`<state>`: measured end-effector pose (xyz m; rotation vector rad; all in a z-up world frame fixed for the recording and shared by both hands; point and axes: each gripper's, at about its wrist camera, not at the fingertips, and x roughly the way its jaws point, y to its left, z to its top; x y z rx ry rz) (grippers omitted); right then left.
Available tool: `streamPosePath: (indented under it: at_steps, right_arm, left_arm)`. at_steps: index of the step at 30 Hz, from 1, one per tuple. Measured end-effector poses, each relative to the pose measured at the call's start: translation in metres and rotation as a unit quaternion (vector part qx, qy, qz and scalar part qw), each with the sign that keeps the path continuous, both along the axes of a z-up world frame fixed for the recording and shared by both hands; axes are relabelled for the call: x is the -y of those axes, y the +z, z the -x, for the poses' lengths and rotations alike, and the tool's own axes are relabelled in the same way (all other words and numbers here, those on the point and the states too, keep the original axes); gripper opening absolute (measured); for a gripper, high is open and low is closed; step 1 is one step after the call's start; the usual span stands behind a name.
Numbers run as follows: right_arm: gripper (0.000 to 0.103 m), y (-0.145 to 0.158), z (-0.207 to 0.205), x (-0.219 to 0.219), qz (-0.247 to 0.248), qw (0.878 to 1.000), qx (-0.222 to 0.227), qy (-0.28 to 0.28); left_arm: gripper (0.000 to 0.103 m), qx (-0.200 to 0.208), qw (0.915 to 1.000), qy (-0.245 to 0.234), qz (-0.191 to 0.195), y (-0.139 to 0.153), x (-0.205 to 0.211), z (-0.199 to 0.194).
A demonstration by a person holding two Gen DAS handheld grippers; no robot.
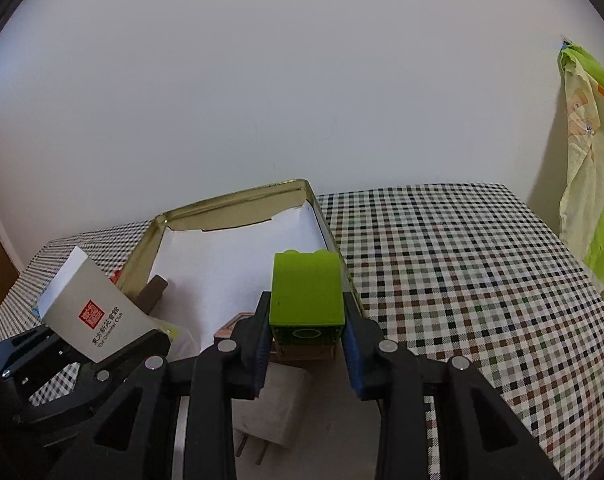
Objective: Organize rigid objects
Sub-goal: 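Carry the white box with the left gripper while the right carries the green block over the tin, then open the left gripper to drop the white box while the right releases the green block into the tin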
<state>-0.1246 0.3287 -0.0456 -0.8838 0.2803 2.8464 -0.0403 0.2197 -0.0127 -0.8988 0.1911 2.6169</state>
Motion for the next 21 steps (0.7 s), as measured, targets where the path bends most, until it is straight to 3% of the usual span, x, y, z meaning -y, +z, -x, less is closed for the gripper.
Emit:
streamPosePath:
  at_steps: [11, 13, 16, 18, 20, 21]
  right_arm:
    - [0.035, -0.008, 0.011, 0.008, 0.008, 0.999, 0.027, 0.019]
    - [0.036, -0.008, 0.013, 0.012, 0.000, 0.999, 0.031, 0.024]
    - [0.048, -0.007, 0.011, 0.013, 0.014, 0.999, 0.023, 0.034]
    - [0.055, -0.005, 0.008, 0.015, 0.012, 0.999, 0.014, 0.035]
    - [0.065, 0.000, 0.003, 0.017, -0.001, 1.000, -0.002, 0.030]
    - [0.068, 0.004, -0.002, 0.018, -0.010, 1.000, -0.015, 0.022]
  left_arm:
    - [0.024, 0.001, 0.9996, -0.003, 0.028, -0.011, -0.012, -0.001]
    - [0.024, -0.002, 0.9994, -0.001, 0.034, -0.011, -0.013, -0.001]
    - [0.026, 0.012, 0.9991, 0.006, 0.041, -0.015, -0.014, 0.004]
    - [0.036, 0.016, 0.9994, 0.004, 0.029, -0.014, -0.012, 0.005]
    - [0.080, 0.015, 0.9996, 0.006, 0.022, -0.010, -0.011, 0.003]
    - [0.090, 0.010, 0.9998, 0.009, 0.017, -0.007, -0.010, 0.001]
